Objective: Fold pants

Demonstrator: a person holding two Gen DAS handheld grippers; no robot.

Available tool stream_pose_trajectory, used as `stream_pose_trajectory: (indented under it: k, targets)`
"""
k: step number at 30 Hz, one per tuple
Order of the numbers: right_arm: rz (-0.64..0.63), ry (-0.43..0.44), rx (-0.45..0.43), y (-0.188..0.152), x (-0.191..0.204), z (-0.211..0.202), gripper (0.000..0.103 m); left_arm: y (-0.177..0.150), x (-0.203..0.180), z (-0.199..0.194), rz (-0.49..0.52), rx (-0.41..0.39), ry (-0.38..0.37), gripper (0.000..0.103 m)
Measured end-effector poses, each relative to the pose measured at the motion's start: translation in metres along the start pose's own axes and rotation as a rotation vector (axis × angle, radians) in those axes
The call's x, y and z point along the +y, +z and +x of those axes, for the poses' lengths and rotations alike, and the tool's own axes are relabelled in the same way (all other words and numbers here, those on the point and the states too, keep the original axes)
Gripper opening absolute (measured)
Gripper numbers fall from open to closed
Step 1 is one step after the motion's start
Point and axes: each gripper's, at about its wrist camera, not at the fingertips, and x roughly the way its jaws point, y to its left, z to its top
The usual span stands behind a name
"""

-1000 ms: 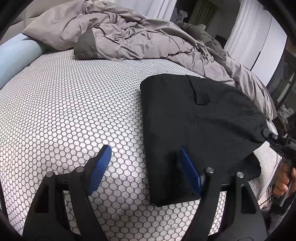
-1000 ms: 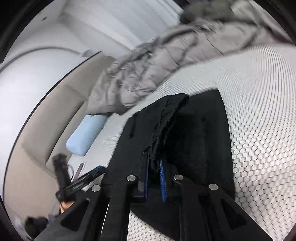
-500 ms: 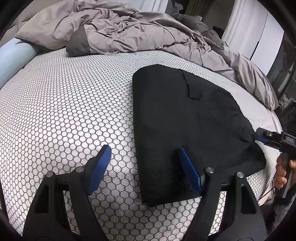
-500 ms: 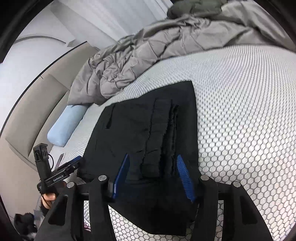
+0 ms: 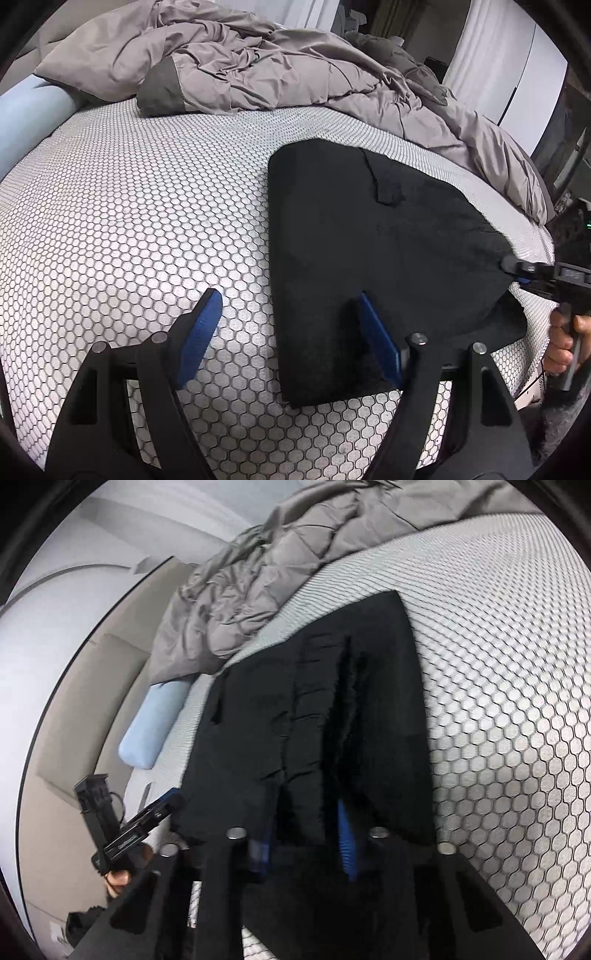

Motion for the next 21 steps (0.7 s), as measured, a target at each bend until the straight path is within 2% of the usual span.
stream_pose_trajectory:
  k: [1,4,8,10,12,15,21]
  targets:
    - [-0.007,0.021,-0.006,-0.001,0.007,-0.006,0.016,0.001,0.002,-0.002,-0.005,-0.003,-0.002,0.073]
    - [-0.001,0.037,0.011,-0.006,0.018,-0.017,0.017,0.001,0.010,-0.005,-0.017,-0.009,0.005,0.073]
    - [0.059,-0.008,0.097,-0.010,-0.004,0.004,0.023,0.001,0.016,-0.002,-0.030,0.005,0.015,0.073]
    - [0.113,0.030,0.116,-0.010,-0.016,0.010,0.026,0.001,0.015,-0.002,-0.029,0.003,0.013,0.073]
    - [0.119,0.044,0.111,-0.007,-0.017,0.007,0.029,0.000,0.012,-0.003,-0.022,0.001,0.013,0.073]
    - [0.084,0.038,0.090,-0.006,-0.010,-0.001,0.039,-0.001,0.009,-0.002,-0.013,0.005,0.012,0.073]
    - [0.039,0.020,0.059,-0.009,-0.005,-0.014,0.040,-0.001,0.006,0.001,-0.008,0.009,0.013,0.073]
